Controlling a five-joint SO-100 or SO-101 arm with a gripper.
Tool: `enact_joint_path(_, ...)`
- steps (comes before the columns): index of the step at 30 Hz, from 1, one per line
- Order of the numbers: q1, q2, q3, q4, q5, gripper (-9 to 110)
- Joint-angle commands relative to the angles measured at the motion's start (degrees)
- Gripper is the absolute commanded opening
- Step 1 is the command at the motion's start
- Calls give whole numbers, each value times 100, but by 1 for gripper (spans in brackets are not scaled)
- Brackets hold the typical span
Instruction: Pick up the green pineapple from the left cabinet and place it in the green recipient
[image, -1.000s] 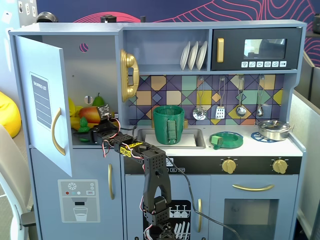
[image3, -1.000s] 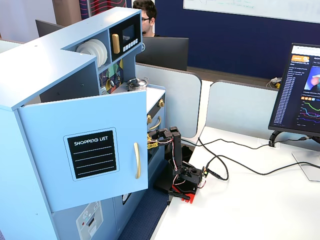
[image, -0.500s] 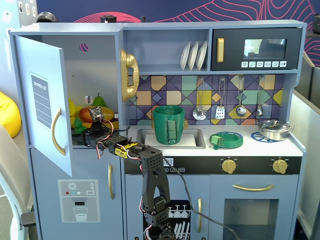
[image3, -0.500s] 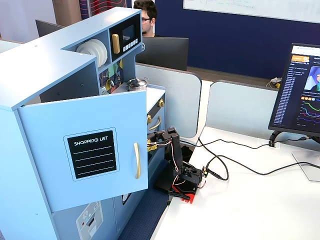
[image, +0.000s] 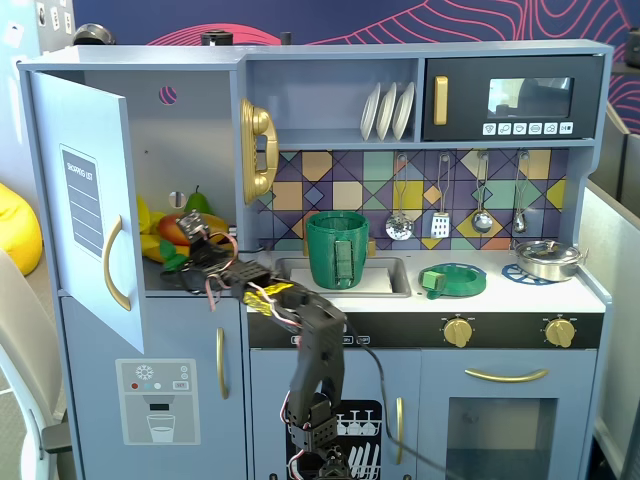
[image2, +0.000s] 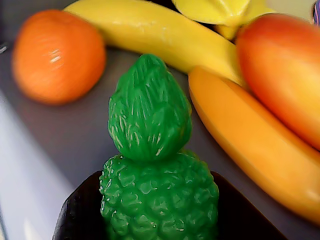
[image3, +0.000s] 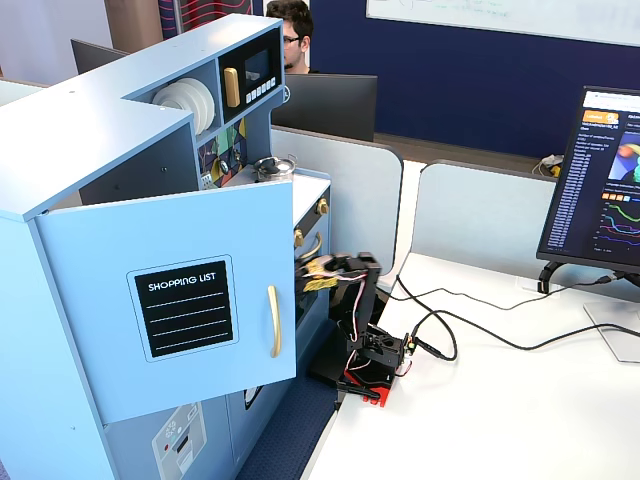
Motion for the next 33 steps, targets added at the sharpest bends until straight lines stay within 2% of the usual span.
enact_joint_path(1,-149,2435,554,923,-255,0)
enact_joint_path(7,835,3823,1020,1626,-308,0)
enact_joint_path(12,1925,3999,396,2215,158,0)
enact_joint_path(16,2988,3401,-448,2180,756,0)
enact_joint_path(21,3858,2320,-1125,1679,993,0)
enact_joint_path(33,4307,18,-2399,923,1116,0)
